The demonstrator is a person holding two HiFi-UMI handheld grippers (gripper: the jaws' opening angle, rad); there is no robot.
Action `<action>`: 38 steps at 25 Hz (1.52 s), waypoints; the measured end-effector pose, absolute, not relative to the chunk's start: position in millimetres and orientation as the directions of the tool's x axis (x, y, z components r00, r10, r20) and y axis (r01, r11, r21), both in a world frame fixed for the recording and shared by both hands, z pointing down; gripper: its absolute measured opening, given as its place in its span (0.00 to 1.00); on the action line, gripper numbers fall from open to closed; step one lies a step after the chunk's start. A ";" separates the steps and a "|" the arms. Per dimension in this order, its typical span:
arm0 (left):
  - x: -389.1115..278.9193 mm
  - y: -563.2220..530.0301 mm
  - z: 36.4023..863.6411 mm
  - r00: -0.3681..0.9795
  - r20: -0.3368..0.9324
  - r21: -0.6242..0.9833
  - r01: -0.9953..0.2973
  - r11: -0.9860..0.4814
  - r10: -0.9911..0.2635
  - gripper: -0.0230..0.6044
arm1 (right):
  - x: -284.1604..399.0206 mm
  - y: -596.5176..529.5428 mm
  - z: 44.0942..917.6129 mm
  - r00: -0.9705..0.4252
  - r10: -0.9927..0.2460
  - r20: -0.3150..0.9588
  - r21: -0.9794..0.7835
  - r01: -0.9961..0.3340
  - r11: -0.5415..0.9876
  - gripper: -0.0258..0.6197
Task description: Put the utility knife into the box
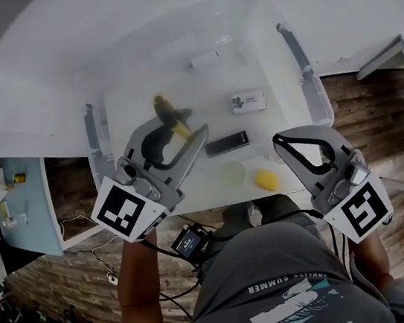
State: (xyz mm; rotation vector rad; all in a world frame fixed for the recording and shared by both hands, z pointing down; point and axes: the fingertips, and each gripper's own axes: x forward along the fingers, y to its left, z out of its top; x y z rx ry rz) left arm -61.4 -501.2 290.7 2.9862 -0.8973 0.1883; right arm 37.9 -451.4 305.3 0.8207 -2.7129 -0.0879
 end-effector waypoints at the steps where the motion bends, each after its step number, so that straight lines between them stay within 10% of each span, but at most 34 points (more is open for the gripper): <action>1: -60.6 -507.2 294.5 0.818 0.133 -0.016 -0.563 -0.826 -0.560 0.24 | 39.7 -453.6 305.9 -0.798 -0.541 0.265 0.137 -0.524 0.841 0.06; 18: -71.1 -584.9 411.2 0.701 0.459 0.082 -0.645 -0.760 -0.546 0.24 | 54.7 -470.4 315.7 -0.839 -0.483 0.250 0.075 -0.480 0.874 0.06; 38: -83.1 -631.9 610.7 0.527 0.832 0.166 -0.535 -0.828 -0.174 0.24 | 46.8 -527.5 358.3 -0.838 -0.443 0.320 -0.026 -0.475 0.880 0.06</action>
